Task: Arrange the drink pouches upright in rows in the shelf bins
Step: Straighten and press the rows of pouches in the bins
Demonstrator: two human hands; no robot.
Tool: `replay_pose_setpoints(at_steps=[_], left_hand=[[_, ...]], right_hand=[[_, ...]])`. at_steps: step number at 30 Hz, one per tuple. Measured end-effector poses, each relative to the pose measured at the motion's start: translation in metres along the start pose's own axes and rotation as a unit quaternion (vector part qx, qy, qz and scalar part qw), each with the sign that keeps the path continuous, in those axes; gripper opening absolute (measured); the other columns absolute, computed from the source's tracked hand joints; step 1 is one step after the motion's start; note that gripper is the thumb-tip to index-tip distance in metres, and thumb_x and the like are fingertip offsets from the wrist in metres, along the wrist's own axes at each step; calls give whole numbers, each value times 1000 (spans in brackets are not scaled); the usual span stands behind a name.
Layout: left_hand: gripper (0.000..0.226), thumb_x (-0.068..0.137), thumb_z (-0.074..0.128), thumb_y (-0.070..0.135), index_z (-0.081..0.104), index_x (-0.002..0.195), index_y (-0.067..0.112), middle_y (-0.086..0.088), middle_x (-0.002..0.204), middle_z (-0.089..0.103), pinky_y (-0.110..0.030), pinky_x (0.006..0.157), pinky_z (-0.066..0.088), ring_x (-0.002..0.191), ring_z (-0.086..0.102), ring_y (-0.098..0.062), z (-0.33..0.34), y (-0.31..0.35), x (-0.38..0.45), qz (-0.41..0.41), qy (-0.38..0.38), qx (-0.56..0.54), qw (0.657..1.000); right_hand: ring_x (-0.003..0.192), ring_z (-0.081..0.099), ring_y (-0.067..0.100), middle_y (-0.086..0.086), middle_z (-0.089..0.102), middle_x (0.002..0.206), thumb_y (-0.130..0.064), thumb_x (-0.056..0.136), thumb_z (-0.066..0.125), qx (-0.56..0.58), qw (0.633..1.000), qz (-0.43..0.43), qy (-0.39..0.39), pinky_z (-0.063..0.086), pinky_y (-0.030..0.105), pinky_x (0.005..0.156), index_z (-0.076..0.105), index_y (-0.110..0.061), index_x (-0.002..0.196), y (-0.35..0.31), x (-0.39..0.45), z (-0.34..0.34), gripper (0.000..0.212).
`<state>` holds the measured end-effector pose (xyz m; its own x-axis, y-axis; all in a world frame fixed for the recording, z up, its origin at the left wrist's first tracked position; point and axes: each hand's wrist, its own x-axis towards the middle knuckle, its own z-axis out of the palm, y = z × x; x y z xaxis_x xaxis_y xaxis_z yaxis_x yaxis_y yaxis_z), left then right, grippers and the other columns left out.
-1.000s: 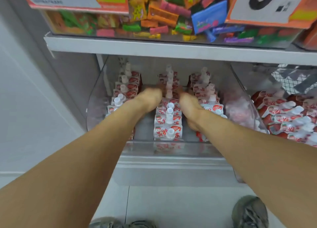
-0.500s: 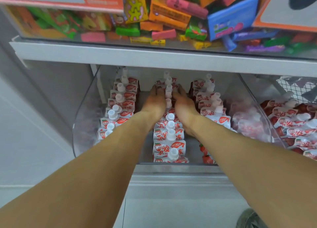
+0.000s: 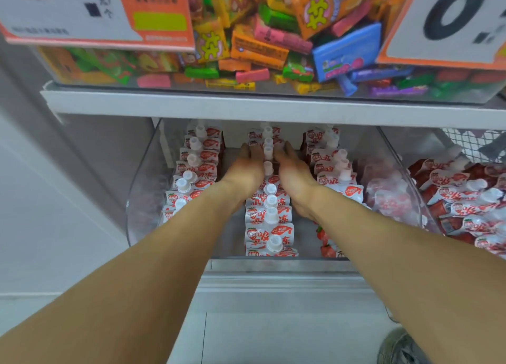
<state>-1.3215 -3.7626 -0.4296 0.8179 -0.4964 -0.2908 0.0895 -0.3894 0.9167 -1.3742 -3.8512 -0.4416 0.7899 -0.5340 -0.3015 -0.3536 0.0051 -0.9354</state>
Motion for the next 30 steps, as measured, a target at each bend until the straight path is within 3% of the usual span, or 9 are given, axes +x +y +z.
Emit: replay_pose_setpoints(at_steps=[2, 5, 7, 11, 15, 20, 24, 27, 30], left_hand=[[35, 100, 37, 45, 60, 108, 20, -1, 99, 59, -29, 83, 42, 100, 53, -23, -10, 1, -20, -17, -30, 57, 998], [75, 85, 40, 71, 41, 140, 19, -3, 137, 52, -41, 108, 36, 126, 47, -24, -19, -17, -47, -34, -104, 110, 988], [79, 87, 34, 70, 21, 150, 24, -5, 152, 36, -47, 113, 30, 137, 36, -25, -18, -25, -46, -54, -105, 115, 986], [72, 92, 31, 66, 17, 151, 27, -4, 154, 32, -46, 115, 26, 140, 32, -26, -10, -22, -48, -70, -97, 97, 988], [76, 93, 33, 64, 9, 154, 25, -4, 155, 31, -42, 116, 24, 141, 31, -25, -13, -19, -61, -85, -104, 104, 985], [95, 82, 49, 71, 16, 152, 15, -6, 154, 31, -44, 114, 27, 139, 34, -26, -13, -7, -56, -92, -47, 24, 994], [124, 50, 61, 86, 28, 148, 18, -2, 147, 44, -43, 113, 31, 131, 45, -22, -10, -10, -40, -84, -6, -49, 995], [108, 53, 56, 79, 40, 142, 19, -4, 136, 55, -43, 109, 37, 121, 53, -23, -2, -7, -36, -66, -6, -62, 996], [90, 64, 58, 68, 43, 138, 21, -5, 129, 60, -41, 106, 41, 115, 58, -24, 2, -3, -34, -53, 5, -76, 996]], right_hand=[[119, 49, 17, -3, 50, 140, -39, 106, 32, -21, 1000, 11, -19, 36, 30, 99, 37, -22, 147, 3, -11, -5, 44], [117, 53, 12, -7, 59, 126, -41, 103, 43, -14, 996, 55, -74, 35, 31, 107, 56, -17, 134, 7, -33, -5, 41], [123, 55, 17, 0, 60, 134, -47, 101, 46, -18, 995, 65, -78, 38, 35, 109, 51, -18, 141, 8, -38, 0, 50], [107, 57, 12, 5, 57, 139, -41, 104, 43, 9, 992, 92, -81, 41, 25, 90, 51, -14, 138, -1, -48, -5, 44], [136, 43, 20, 5, 44, 151, -46, 104, 37, 10, 986, 139, -93, 32, 37, 111, 38, -15, 148, 3, -62, -10, 54], [130, 52, 25, 8, 55, 142, -45, 105, 35, 53, 977, 176, -108, 40, 41, 109, 47, -15, 143, 3, -65, -14, 50], [133, 46, 27, 7, 48, 147, -52, 101, 36, -23, 995, 91, -29, 35, 38, 105, 42, -14, 144, 6, -54, -9, 57], [119, 56, 25, 6, 59, 135, -62, 94, 35, -5, 998, 63, -8, 40, 41, 107, 56, -19, 132, -1, -44, -2, 62], [118, 60, 28, 9, 63, 132, -63, 92, 32, 22, 998, 54, 11, 44, 47, 107, 47, -22, 143, 5, -20, 4, 68]])
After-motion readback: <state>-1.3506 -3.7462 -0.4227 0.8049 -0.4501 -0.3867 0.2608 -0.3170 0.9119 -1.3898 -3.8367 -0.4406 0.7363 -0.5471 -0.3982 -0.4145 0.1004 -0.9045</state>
